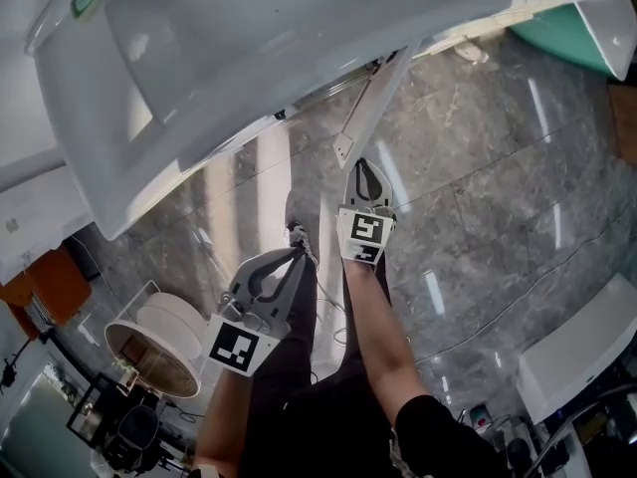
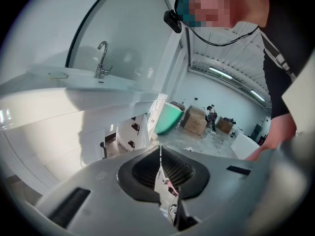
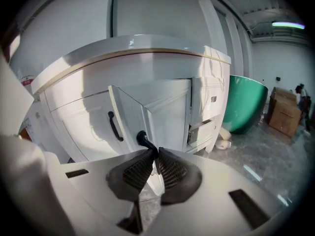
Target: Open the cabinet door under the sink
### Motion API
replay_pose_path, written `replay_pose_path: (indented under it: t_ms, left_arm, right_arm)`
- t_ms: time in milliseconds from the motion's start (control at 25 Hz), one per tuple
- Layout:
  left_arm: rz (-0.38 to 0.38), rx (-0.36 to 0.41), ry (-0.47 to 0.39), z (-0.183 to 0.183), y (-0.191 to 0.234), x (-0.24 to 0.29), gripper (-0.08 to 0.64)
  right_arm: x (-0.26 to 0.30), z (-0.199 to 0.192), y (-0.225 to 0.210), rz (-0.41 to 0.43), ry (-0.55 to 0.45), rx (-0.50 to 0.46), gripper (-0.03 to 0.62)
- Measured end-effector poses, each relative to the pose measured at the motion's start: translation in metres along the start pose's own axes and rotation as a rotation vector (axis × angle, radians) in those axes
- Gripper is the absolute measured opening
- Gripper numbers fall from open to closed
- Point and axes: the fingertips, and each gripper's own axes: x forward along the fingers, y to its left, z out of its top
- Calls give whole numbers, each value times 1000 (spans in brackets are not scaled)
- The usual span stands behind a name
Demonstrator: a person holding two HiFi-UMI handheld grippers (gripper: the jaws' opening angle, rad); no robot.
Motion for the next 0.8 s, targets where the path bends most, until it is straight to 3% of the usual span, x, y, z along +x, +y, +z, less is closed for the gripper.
replay_pose_path:
  t_ms: [280, 520, 800]
  left_arm:
    - [-10, 16, 32, 2, -16, 17, 17]
    - [3, 15, 35, 5, -42, 52, 17]
    - [27, 4, 0, 20, -73, 82, 17]
  right_arm:
    - [-21, -15, -47, 14, 38, -27, 86]
    - [-29, -15, -69, 229, 83, -251, 91]
    - [-36, -16, -127, 236, 116, -306, 87]
